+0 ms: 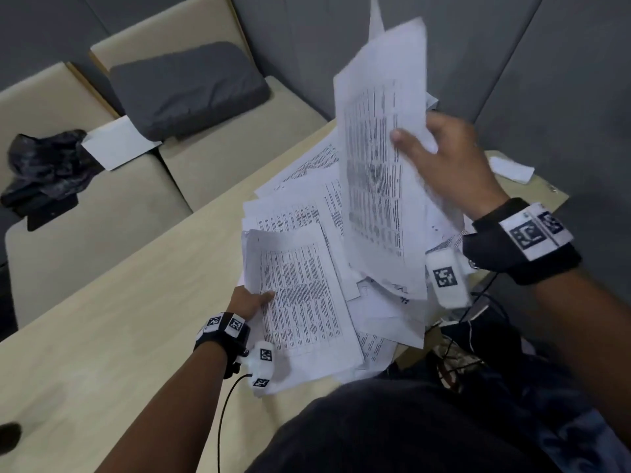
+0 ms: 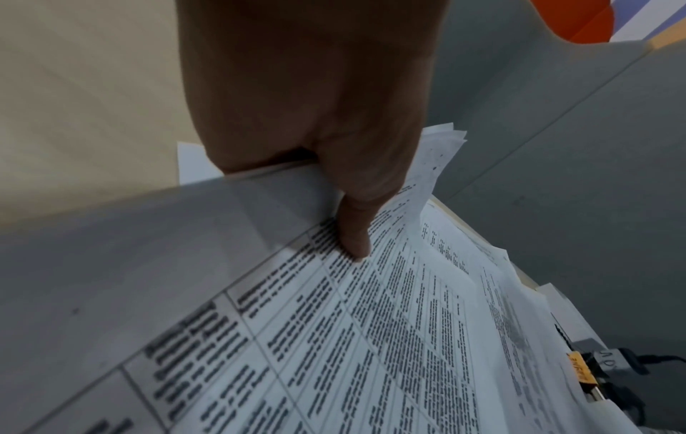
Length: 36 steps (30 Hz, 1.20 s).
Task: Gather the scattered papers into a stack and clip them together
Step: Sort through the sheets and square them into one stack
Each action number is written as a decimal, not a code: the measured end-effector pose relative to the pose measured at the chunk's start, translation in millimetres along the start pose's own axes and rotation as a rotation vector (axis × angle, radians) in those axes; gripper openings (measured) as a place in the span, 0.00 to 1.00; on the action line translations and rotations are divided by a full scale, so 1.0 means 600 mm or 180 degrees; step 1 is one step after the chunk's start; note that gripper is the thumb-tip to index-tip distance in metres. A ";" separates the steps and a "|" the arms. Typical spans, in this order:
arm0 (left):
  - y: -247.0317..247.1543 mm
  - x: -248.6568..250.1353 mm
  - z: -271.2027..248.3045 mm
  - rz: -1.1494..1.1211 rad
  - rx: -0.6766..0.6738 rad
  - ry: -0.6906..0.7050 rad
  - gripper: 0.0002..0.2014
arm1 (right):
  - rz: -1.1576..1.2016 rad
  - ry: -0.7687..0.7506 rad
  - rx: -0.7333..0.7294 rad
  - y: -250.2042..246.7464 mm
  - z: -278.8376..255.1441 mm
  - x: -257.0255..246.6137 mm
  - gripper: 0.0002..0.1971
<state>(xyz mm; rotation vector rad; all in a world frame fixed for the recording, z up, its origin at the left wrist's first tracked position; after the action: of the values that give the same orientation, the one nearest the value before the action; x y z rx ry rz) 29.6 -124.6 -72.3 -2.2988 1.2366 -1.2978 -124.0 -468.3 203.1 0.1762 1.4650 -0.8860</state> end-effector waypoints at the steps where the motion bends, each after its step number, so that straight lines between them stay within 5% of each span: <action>1: 0.002 -0.002 0.000 -0.0076 0.0002 -0.0009 0.18 | 0.0388 0.0002 0.0018 -0.001 0.000 -0.005 0.16; 6: 0.008 0.000 -0.022 -0.0154 -0.0167 -0.0065 0.15 | 0.0763 0.0418 -0.0300 0.032 -0.015 0.088 0.17; 12: 0.017 -0.020 -0.018 -0.0659 -0.0311 -0.0212 0.19 | -0.0557 0.1393 -0.0700 0.128 -0.084 0.320 0.24; 16: 0.027 -0.040 -0.006 -0.1268 -0.0399 -0.0324 0.45 | -0.0982 0.1701 -0.0894 0.180 -0.125 0.354 0.23; 18: 0.048 -0.079 0.024 -0.1418 -0.0524 -0.0362 0.55 | -0.1109 0.1695 -0.0900 0.201 -0.139 0.355 0.24; 22: 0.061 -0.086 0.036 -0.1711 -0.0691 -0.0289 0.51 | -0.1453 0.1279 -0.0843 0.219 -0.143 0.348 0.17; 25: 0.058 -0.077 0.026 -0.1664 -0.0500 -0.0348 0.58 | -0.1947 0.0850 -0.0468 0.205 -0.125 0.335 0.19; 28: 0.037 -0.017 -0.035 -0.1549 -0.0358 -0.0333 0.52 | -0.1930 0.0756 -0.0405 0.198 -0.096 0.332 0.19; 31: 0.034 -0.004 -0.049 -0.1413 -0.0271 -0.0346 0.33 | -0.1993 0.0950 -0.0458 0.194 -0.066 0.339 0.18; 36: 0.036 -0.018 -0.040 -0.1071 -0.0212 -0.0324 0.26 | -0.1684 0.1000 -0.0463 0.197 -0.037 0.342 0.17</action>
<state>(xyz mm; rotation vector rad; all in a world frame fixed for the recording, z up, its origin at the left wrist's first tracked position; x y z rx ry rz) -4.1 -125.4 -76.7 -2.6708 0.9004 -1.2330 -97.4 -458.0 -32.8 -0.2013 1.9069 -1.2070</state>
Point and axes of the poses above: each hand's wrist, its own z-axis towards the middle knuckle, its own y-axis out of the palm, x = y × z, the point moved 3 cm from there along z, towards the middle knuckle, and after that the axes turned 4 degrees about y, right-handed, at the moved point
